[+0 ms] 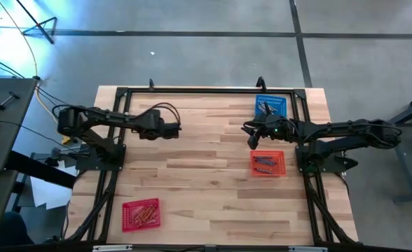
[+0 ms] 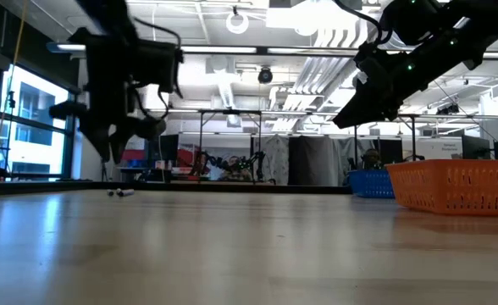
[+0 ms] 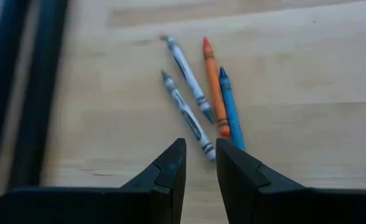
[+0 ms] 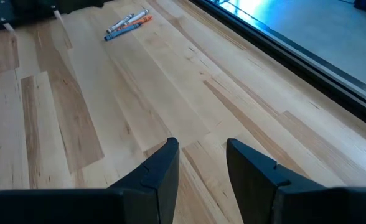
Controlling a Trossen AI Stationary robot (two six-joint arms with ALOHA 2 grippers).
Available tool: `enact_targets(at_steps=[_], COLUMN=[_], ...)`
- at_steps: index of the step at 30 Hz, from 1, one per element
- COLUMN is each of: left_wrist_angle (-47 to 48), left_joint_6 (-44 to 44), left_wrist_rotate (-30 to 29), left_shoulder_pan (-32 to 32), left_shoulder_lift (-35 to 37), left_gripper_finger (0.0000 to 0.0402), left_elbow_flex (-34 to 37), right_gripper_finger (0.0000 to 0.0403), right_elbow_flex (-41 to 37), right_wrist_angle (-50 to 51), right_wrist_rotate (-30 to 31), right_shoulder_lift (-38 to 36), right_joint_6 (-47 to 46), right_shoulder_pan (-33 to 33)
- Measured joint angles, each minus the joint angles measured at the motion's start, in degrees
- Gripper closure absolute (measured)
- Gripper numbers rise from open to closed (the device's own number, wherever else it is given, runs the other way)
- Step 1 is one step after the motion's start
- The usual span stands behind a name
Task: Sort crayons
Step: Put the gray crayon into the blue bin
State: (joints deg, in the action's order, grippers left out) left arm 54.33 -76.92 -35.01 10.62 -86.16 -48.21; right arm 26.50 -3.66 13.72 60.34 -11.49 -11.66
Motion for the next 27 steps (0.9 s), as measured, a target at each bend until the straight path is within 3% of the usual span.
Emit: enact_targets(at_steps=[9, 20, 27], left_wrist_angle=[-19.19, -20.04, -20.02], left_joint_6=[-0.43, -1.47, -1.43], left_wrist_rotate=[2.82, 5.25, 11.1], left_shoulder_pan=[3.07, 8.24, 11.94], left_shoulder_lift=[8.5, 8.13, 7.99], left_gripper_finger=[0.0328, 0.0328, 0.0328], left_elbow_flex=[12.84, 13.1, 13.1], right_gripper_finger=[0.0275, 0.0275, 0.0275], right_elbow_flex=[0.02, 0.02, 0.02], right_wrist_angle=[0.04, 0.02, 0.02], right_wrist_rotate=[0.02, 0.0, 0.0], right_shoulder_lift=[0.0, 0.0, 0.0], right_joint_6=[0.0, 0.0, 0.0], right_shoulder_pan=[0.02, 0.0, 0.02])
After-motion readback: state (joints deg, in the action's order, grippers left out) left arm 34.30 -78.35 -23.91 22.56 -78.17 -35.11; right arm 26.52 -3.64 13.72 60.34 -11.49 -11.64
